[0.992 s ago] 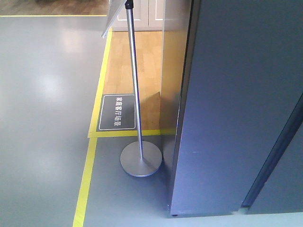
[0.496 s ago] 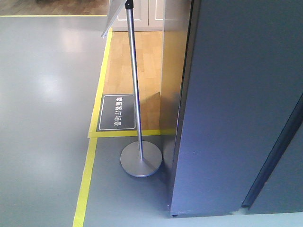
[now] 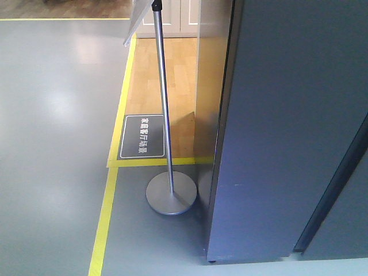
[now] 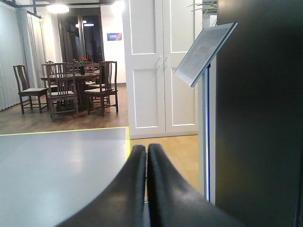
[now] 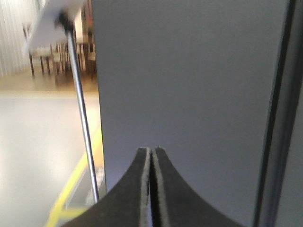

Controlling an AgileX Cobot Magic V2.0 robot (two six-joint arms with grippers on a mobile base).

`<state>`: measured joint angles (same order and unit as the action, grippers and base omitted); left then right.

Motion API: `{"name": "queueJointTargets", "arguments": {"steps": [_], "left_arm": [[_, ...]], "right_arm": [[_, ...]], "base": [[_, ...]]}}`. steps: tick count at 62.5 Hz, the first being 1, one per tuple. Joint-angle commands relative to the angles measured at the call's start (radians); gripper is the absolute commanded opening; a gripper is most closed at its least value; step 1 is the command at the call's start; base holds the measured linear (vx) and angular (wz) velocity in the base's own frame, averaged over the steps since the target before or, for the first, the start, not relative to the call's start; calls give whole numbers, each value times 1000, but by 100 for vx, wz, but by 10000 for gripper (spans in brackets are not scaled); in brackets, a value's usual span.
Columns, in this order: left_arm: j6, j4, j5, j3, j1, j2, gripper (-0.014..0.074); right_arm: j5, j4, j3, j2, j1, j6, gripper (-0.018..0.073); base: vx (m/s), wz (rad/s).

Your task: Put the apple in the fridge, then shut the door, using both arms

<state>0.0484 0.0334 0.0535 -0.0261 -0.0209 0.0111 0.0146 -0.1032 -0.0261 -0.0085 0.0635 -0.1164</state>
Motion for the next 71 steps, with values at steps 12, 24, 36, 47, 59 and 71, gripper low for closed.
{"name": "queueJointTargets", "arguments": {"steps": [12,24,36,47,59,71], "left_arm": [[3,-2,76,-21,1,15,-6],[3,-2,76,-21,1,15,-6],[3,-2,76,-21,1,15,-6],[3,-2,76,-21,1,15,-6],[3,-2,76,-21,1,15,-6],[3,-2,76,-21,1,15,-6]], "right_arm": [[-97,-45,-17,-22,-3,-9,-3],[-50,-41,-17,-22,-3,-12,-3],[-57,-41,-16,-20,-3,-12,-3],[-52,-41,-16,-19,-3,-12,-3],[-51,-41,-16,-19,-3,-12,-3],[-51,-41,-16,-19,-3,-12,-3]], "base": [[0,0],[0,0],[0,0],[0,0],[0,0],[0,0]]}}
